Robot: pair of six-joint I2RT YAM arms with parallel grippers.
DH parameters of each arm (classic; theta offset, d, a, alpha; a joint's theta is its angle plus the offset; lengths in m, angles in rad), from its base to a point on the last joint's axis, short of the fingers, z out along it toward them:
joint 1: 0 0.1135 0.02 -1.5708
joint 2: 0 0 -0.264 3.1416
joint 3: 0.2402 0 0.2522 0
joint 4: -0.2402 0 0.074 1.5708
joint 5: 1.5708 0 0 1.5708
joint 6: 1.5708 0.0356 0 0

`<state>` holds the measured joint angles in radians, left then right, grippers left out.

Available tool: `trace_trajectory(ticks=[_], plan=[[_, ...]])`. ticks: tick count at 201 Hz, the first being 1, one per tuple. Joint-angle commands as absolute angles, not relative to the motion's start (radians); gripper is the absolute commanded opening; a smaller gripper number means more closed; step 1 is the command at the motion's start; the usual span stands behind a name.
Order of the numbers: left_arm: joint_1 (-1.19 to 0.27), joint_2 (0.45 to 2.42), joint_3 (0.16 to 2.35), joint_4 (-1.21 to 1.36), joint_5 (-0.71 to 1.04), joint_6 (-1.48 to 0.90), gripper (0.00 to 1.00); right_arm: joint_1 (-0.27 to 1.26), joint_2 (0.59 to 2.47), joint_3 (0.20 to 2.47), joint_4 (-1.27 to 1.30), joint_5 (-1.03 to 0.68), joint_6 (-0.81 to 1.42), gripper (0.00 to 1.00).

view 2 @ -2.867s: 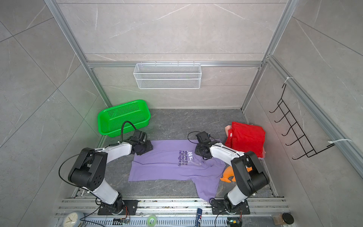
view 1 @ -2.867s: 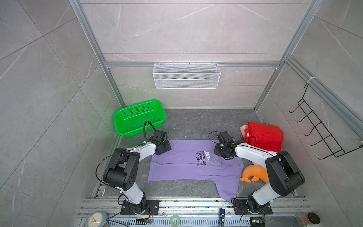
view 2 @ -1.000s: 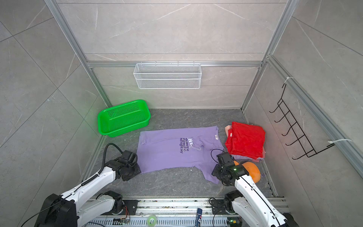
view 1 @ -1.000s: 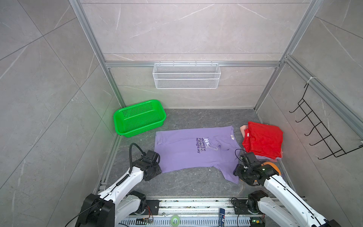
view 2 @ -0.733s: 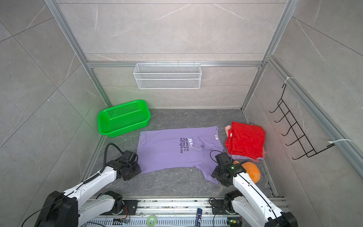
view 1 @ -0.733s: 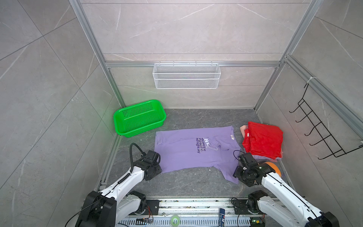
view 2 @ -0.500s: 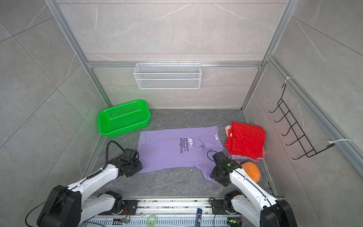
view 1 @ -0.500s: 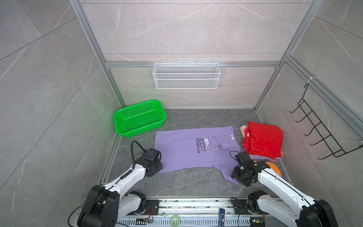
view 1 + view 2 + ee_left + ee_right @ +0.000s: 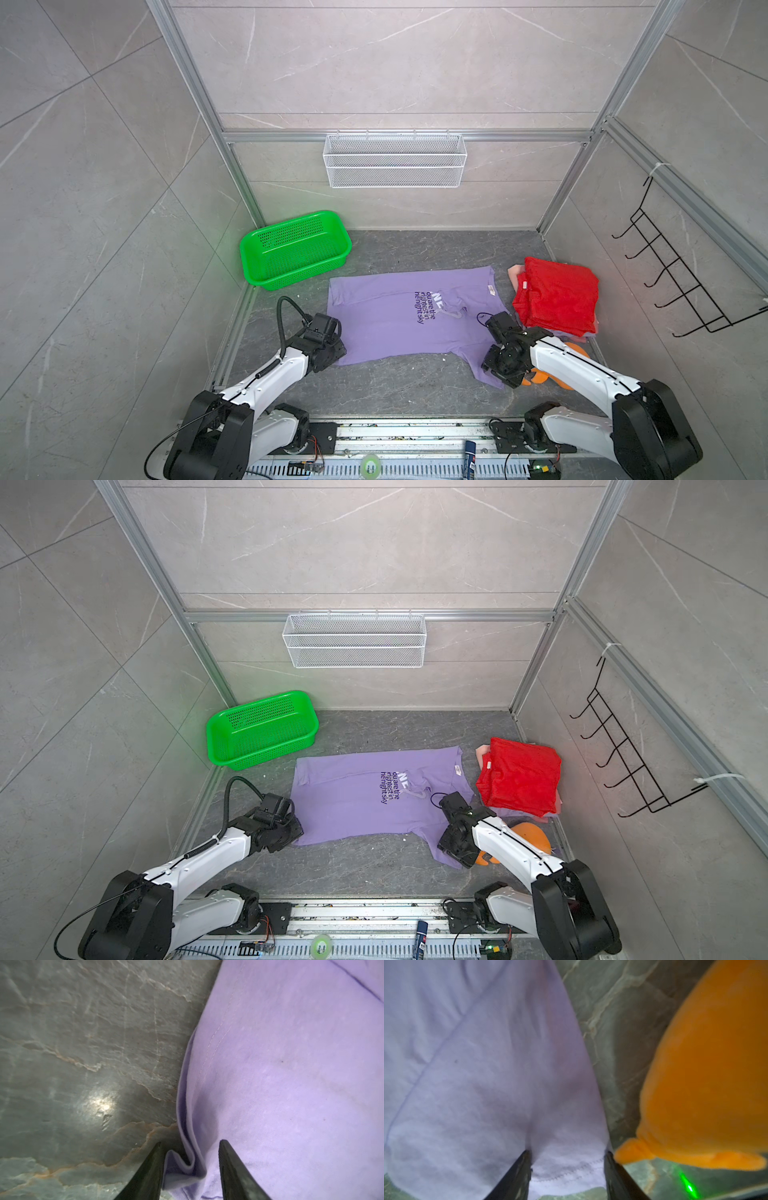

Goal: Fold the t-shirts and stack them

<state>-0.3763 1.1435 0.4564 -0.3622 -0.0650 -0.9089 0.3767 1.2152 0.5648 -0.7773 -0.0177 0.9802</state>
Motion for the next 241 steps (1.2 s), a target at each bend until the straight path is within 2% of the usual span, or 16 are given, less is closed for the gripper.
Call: trace_trajectory(ticks=[1,31,51,72,86,101,122,169,206,241], plan=[[-0.377,1.153,0.412,-0.371,-0.020,-0.927,0.46,0.383,1.256,0.537,-0.728,-0.056,1.054,0.57],[-0.378,1.148,0.402,-0.348,-0.019,-0.929,0.44,0.405,1.252,0.390,-0.525,-0.129,1.191,0.51],[-0.379,1.156,0.401,-0.336,-0.022,-0.928,0.39,0.432,1.220,0.410,-0.574,-0.062,1.211,0.42],[-0.377,1.175,0.401,-0.322,-0.025,-0.921,0.31,0.454,1.190,0.453,-0.620,0.003,1.197,0.22],[-0.377,1.192,0.406,-0.313,-0.026,-0.913,0.23,0.460,1.180,0.488,-0.623,0.034,1.174,0.09],[-0.376,1.210,0.418,-0.316,-0.019,-0.904,0.13,0.473,1.177,0.541,-0.628,0.063,1.146,0.00],[-0.377,1.196,0.444,-0.339,-0.004,-0.894,0.00,0.509,1.170,0.648,-0.675,0.122,1.099,0.00],[-0.373,1.129,0.564,-0.443,-0.037,-0.848,0.00,0.524,1.219,0.897,-0.680,0.210,0.971,0.00],[-0.323,1.201,0.682,-0.444,-0.078,-0.779,0.00,0.513,1.381,1.083,-0.623,0.304,0.872,0.00],[-0.264,1.294,0.790,-0.415,-0.058,-0.735,0.00,0.439,1.491,1.200,-0.557,0.280,0.822,0.00]])
